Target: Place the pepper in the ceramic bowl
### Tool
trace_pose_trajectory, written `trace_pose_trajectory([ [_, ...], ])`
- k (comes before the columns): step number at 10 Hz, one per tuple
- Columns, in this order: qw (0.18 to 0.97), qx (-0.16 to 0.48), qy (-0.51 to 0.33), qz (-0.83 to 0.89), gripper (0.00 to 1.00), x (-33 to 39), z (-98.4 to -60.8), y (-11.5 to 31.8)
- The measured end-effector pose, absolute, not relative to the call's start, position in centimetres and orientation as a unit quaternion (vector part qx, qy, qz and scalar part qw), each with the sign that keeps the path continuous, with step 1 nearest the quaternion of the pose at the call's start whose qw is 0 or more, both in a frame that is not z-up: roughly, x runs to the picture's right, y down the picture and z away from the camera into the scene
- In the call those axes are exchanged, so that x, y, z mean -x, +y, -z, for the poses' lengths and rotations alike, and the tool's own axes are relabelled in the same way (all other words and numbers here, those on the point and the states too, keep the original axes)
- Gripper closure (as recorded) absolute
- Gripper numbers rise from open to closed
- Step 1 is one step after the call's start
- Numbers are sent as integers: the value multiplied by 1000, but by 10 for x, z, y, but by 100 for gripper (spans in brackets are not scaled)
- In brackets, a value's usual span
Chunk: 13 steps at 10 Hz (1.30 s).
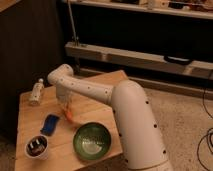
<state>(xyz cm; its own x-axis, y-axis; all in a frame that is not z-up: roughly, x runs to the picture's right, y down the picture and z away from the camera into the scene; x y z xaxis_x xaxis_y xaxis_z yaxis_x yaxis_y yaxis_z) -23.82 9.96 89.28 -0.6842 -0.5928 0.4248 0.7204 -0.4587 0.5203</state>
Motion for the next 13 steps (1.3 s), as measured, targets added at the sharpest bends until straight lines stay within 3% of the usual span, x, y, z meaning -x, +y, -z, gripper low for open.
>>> trace_pose_trajectory([
  [1, 387, 91, -347, 849, 85, 236, -893, 99],
  [3, 388, 91, -345, 850, 61, 235, -893, 98],
  [7, 388, 90, -345, 850, 24, 235, -893, 97],
  [8, 388, 90, -345, 850, 20, 235, -893, 97],
  [13, 408, 49, -339, 846, 20, 221, -868, 73],
])
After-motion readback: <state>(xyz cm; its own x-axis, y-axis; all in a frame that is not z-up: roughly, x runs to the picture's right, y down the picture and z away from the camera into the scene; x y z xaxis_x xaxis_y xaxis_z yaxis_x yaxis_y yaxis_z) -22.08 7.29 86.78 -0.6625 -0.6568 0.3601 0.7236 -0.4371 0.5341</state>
